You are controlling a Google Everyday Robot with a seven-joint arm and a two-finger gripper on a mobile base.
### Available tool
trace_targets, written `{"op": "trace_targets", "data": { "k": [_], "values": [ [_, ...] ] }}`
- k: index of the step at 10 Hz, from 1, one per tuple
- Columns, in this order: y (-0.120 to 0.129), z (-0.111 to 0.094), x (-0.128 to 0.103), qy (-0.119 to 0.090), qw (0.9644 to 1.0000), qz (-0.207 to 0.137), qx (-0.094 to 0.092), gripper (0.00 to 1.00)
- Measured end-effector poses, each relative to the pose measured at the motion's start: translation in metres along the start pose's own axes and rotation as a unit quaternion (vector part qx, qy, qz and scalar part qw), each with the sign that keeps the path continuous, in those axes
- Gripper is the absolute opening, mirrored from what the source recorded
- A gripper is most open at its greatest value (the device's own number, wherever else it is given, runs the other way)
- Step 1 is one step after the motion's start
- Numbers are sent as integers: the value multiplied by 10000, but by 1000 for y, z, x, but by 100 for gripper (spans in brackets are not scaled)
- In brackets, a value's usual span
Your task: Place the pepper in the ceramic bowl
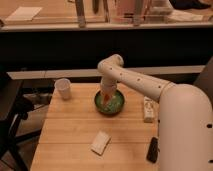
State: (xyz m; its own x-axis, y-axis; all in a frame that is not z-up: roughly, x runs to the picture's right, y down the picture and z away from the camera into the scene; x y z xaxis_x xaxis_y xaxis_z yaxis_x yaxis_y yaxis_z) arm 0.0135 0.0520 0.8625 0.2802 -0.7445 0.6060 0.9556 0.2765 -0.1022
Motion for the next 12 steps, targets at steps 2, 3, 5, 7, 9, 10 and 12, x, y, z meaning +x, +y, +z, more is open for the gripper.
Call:
{"op": "trace_targets", "data": {
  "k": [2, 3, 5, 7, 9, 10, 12],
  "values": [
    [0, 0, 0, -5, 10000, 11, 4, 12],
    [1, 1, 1, -7, 10000, 19, 5, 16],
    [1, 1, 1, -13, 10000, 28, 9, 21],
    [2, 1, 1, -16, 10000, 35, 12, 21],
    [2, 1, 2, -20, 10000, 45, 18, 21],
    [2, 2, 2, -22, 10000, 49, 17, 24],
    [3, 2, 2, -26, 10000, 56, 20, 26]
  ]
}}
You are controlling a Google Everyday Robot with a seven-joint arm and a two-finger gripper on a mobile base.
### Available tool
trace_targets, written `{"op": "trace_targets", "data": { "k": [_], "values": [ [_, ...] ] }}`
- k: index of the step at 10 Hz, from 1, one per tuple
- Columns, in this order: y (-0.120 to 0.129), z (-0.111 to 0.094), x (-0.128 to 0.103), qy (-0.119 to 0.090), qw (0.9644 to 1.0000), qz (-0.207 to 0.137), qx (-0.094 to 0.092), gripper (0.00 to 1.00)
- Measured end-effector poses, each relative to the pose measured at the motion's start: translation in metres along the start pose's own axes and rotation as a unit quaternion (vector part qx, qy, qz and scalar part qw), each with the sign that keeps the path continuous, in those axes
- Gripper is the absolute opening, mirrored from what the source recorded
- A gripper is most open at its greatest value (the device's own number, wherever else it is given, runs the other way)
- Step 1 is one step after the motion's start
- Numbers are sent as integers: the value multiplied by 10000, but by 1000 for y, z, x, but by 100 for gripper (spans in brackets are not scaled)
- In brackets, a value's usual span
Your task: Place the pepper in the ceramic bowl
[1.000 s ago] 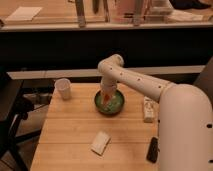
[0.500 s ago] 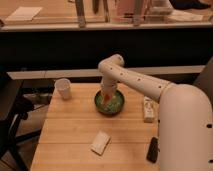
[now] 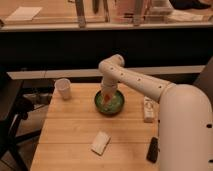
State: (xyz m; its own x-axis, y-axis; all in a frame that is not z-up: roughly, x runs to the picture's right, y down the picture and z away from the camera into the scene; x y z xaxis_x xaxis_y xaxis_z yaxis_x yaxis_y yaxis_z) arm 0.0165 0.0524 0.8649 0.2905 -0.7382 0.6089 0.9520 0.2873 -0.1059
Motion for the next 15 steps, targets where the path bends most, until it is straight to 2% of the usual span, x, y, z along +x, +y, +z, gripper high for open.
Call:
{"op": "trace_targets", "data": {
  "k": [2, 6, 9, 11, 14, 15],
  "values": [
    [1, 0, 0, -5, 10000, 11, 4, 33],
    [1, 1, 1, -13, 10000, 30, 14, 53],
    [2, 1, 1, -17, 10000, 41, 21, 53],
    [2, 1, 2, -20, 10000, 51, 27, 61],
    [2, 2, 2, -24, 10000, 66, 37, 63],
    [3, 2, 3, -27, 10000, 73, 36, 68]
  ]
}}
